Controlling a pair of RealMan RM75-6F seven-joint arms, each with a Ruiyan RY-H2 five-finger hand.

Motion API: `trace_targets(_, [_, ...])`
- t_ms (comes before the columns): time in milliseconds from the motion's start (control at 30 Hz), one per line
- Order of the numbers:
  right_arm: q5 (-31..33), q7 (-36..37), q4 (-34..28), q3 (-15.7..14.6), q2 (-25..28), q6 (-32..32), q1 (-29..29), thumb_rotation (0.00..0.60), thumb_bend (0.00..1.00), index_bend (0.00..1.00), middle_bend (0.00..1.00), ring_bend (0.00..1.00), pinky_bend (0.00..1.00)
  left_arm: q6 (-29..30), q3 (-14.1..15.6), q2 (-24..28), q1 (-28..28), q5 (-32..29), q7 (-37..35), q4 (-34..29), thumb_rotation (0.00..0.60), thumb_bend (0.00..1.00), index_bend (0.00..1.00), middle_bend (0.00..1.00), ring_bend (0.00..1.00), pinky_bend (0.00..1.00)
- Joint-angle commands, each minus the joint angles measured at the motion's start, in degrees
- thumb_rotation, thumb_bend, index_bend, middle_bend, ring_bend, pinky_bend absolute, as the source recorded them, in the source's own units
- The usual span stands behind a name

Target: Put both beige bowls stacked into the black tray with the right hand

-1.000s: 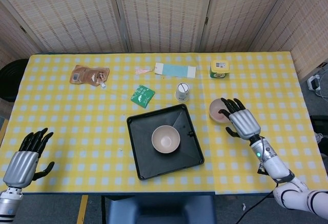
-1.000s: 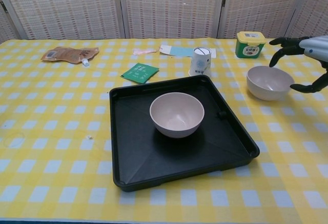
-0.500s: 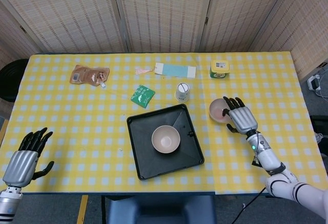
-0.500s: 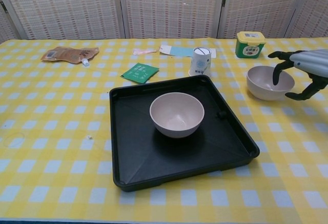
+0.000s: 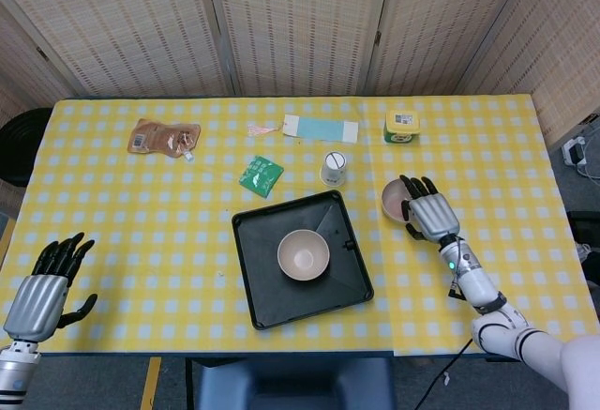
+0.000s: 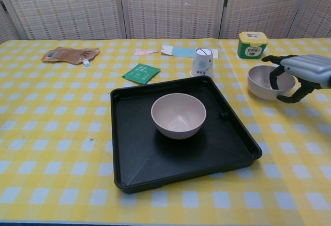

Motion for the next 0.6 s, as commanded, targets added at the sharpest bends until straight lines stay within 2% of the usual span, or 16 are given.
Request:
trace_targets(33, [-0.71, -0.51, -0.18, -0.03, 0.06, 1.59, -0.45, 0.600, 0.42, 0.63, 0.00, 0.00, 0.00, 0.23, -0.09, -0.11, 0.09, -0.08, 0.33, -0.03, 0.600, 0.36, 0.00, 0.00, 0.00, 0.00])
trace_targets(300, [-1.73, -4.30, -6.13, 0.37, 2.93, 5.71, -1.65, 0.600, 0.47, 0.68, 0.00, 0.00, 0.00, 0.38, 0.29, -0.09, 0.17, 0.56, 0.52, -0.32, 0.600, 0.36, 0.00, 0.00, 0.00, 0.00])
trace_targets(400, [-2.74, -5.90, -10.88, 0.55, 5.11, 7.62, -1.90, 0.600, 0.47, 0.69, 0.00, 0.00, 0.00, 0.58, 0.37, 0.02, 0.20, 0.92, 0.20, -0.43, 0.600, 0.36, 0.00, 0.00, 0.00, 0.00])
trace_targets(600, [-3.56, -13.76, -22.82, 1.38, 9.52, 9.61, -1.44, 0.600, 0.47, 0.69, 0.00, 0.00, 0.00, 0.81, 0.28, 0.08, 0.25, 0.92, -0.45, -0.63, 0.600, 0.36, 0.00, 0.00, 0.00, 0.00])
